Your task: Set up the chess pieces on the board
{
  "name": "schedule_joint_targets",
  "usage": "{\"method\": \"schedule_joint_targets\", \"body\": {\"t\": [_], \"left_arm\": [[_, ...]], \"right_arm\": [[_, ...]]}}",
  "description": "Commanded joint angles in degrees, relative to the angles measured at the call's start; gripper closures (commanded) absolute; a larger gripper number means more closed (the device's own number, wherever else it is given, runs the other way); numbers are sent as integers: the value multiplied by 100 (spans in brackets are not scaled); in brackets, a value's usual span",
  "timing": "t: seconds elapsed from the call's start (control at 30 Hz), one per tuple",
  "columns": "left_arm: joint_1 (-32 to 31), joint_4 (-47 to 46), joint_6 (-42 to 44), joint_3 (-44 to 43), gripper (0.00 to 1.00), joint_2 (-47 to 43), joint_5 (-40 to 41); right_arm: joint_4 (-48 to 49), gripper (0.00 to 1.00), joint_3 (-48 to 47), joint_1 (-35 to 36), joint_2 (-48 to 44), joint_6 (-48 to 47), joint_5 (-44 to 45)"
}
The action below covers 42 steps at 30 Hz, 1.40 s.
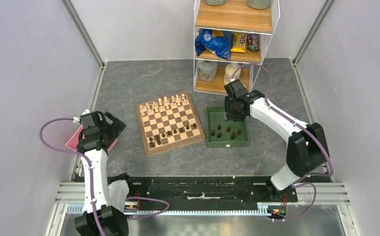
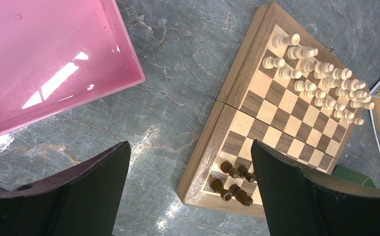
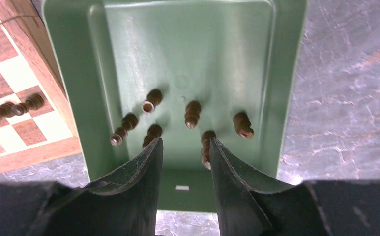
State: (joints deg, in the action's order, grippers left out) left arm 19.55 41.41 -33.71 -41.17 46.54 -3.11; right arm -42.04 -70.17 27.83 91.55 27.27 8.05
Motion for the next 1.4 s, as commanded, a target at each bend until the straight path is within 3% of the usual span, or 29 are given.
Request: {"method": "schedule_joint_targets", "body": {"t": [0.0, 0.43, 0.53, 0.67, 0.87, 1.37], "left_arm": [[40, -203, 54, -93, 1, 65, -96], [40, -764, 488, 107, 0, -205, -555], [33, -766, 497, 126, 0, -312, -728], [31, -792, 472, 161, 0, -507, -766], [31, -683, 452, 121, 1, -440, -631], [31, -647, 444, 107, 1, -247, -629]], "right_arm": [[-220, 52, 256, -31, -543, 167, 364], [-1880, 52, -785, -181, -478, 396, -207], [-1225, 52, -297, -138, -669, 272, -1053], [-924, 52, -119, 133, -690, 41, -1293], [-1015, 53, -407, 544, -191, 68, -989], [-529, 57, -184, 574, 483, 86, -1029]]}}
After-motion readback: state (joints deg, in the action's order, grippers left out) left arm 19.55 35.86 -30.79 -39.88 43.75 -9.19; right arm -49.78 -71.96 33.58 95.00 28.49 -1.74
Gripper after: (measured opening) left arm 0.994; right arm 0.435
